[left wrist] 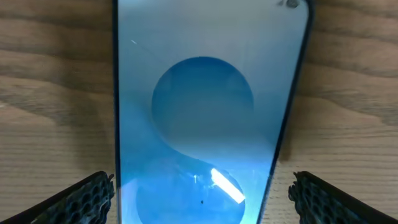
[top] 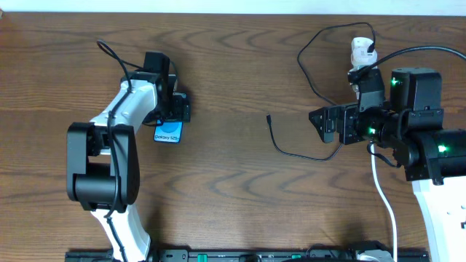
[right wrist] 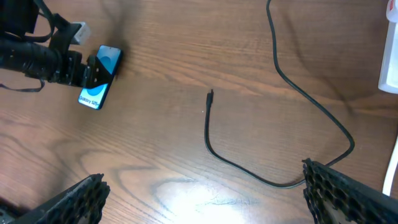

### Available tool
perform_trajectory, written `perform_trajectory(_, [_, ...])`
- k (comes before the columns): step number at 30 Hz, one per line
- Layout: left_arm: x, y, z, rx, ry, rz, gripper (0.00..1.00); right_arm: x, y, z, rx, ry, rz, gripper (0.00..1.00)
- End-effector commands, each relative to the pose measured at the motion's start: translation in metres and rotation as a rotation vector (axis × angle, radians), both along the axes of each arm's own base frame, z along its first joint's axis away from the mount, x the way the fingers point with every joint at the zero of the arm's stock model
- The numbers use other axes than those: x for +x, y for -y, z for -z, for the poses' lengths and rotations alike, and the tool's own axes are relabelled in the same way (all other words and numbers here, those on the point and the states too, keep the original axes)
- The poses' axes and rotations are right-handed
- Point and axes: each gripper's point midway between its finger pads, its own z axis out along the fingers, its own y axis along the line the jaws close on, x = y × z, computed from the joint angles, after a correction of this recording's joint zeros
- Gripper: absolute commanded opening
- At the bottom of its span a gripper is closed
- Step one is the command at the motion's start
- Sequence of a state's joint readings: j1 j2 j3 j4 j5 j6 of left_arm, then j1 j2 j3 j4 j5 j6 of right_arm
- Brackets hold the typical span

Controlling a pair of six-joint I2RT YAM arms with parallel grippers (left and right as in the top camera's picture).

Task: Plug charger to phone and switch on socket
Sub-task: 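Grasp the blue phone's bottom edge with the left gripper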

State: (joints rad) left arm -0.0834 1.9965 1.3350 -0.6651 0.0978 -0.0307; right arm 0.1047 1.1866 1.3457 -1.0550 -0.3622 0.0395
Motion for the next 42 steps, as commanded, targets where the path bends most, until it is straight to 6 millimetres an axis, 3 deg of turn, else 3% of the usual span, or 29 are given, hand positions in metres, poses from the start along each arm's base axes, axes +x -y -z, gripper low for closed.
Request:
perform_trajectory(1, [-0.006,-0.002,0.014,0.009,-0.037,-0.015,0.93,0.002,0.000,-0.006,0.000,0.017,-0.015,0.99])
perform_trajectory(18, [-0.014,0.007,0.033,0.011,-0.091,-0.002,0.91,0.001,0.000,-0.006,-0.001,0.015,-0.015,0.99])
perform_trajectory(21, [-0.014,0.007,0.033,0.011,-0.091,-0.003,0.84,0.001,0.000,-0.006,-0.001,0.016,-0.015,0.99])
perform_trajectory(29, [-0.014,0.008,0.033,0.011,-0.090,-0.003,0.45,0.001,0.000,-0.005,-0.001,0.013,-0.015,0.99])
perform_trajectory(35, [-0.014,0.008,0.033,0.010,-0.090,-0.003,0.38,0.001,0.000,-0.005,-0.001,0.012,-0.015,0.99])
perform_trajectory(38, [-0.014,0.008,0.033,0.011,-0.089,-0.003,0.40,0.001,0.000,-0.005,-0.001,0.012,-0.015,0.99])
perform_trajectory(42, [-0.009,0.008,0.032,0.009,-0.071,-0.003,0.67,0.001,0.000,-0.005,-0.001,0.012,-0.015,0.99])
